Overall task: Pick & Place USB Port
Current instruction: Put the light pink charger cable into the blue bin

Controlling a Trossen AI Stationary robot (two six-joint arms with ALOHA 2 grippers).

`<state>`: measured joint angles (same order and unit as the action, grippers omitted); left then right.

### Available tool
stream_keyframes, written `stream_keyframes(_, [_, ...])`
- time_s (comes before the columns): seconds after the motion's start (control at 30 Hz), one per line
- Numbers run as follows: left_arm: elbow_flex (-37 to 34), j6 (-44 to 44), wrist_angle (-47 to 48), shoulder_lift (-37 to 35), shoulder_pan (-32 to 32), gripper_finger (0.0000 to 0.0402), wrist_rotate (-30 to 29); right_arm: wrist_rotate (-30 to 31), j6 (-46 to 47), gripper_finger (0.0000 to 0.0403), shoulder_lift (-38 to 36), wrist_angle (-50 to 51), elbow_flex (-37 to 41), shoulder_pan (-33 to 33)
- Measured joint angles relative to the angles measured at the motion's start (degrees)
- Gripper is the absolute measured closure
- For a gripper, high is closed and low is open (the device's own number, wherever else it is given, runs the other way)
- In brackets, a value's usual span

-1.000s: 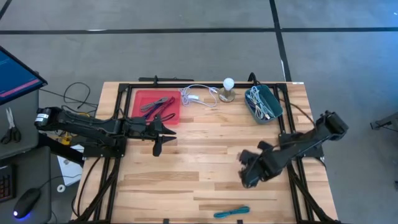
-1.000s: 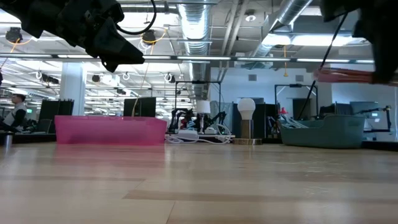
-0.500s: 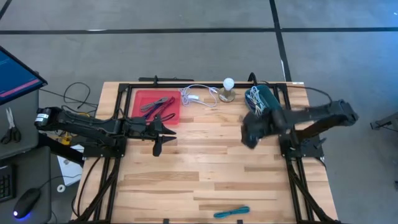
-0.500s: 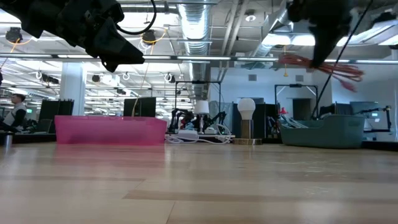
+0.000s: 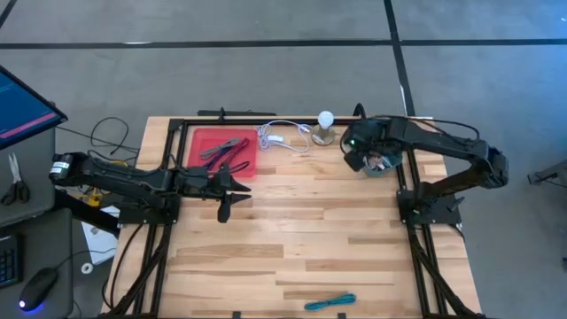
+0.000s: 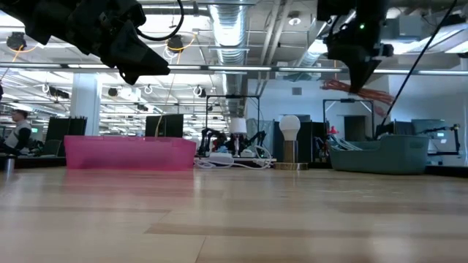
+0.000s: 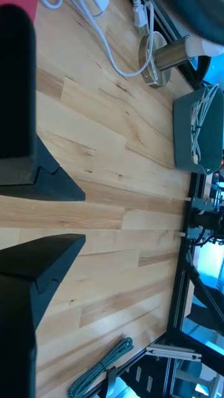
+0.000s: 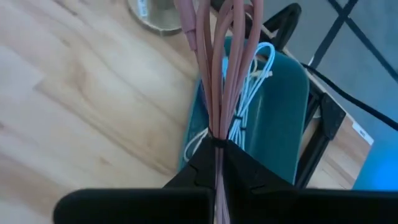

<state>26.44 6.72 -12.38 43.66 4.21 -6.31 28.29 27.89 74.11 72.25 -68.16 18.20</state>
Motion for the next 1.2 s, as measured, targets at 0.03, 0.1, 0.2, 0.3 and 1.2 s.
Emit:
stream_keyframes(0.03, [0.00, 0.00, 0.00, 0.00, 0.00, 0.0307, 0.00, -0.44, -1.09, 0.0402, 0.23, -0.82, 0.00, 1.52])
stream_keyframes(0.1, [0.00, 0.00, 0.00, 0.00, 0.00, 0.0307, 0.00, -1.42, -2.90, 0.0402, 0.32, -2.06, 0.00, 4.68])
stream_keyframes(0.2, [0.00, 0.00, 0.00, 0.00, 0.00, 0.0307, 0.00, -1.68, -4.13, 0.0402, 0.24, -3.30, 0.00, 8.41])
stream_keyframes(0.3, [0.00, 0.00, 0.00, 0.00, 0.00, 0.0307, 0.00, -2.26, -4.48, 0.0402, 0.23, -3.49, 0.00, 11.39])
stream_keyframes(1.2, [0.00, 0.00, 0.00, 0.00, 0.00, 0.0307, 0.00, -5.91, -5.96, 0.0398, 0.23, -21.33, 21.64, 25.52])
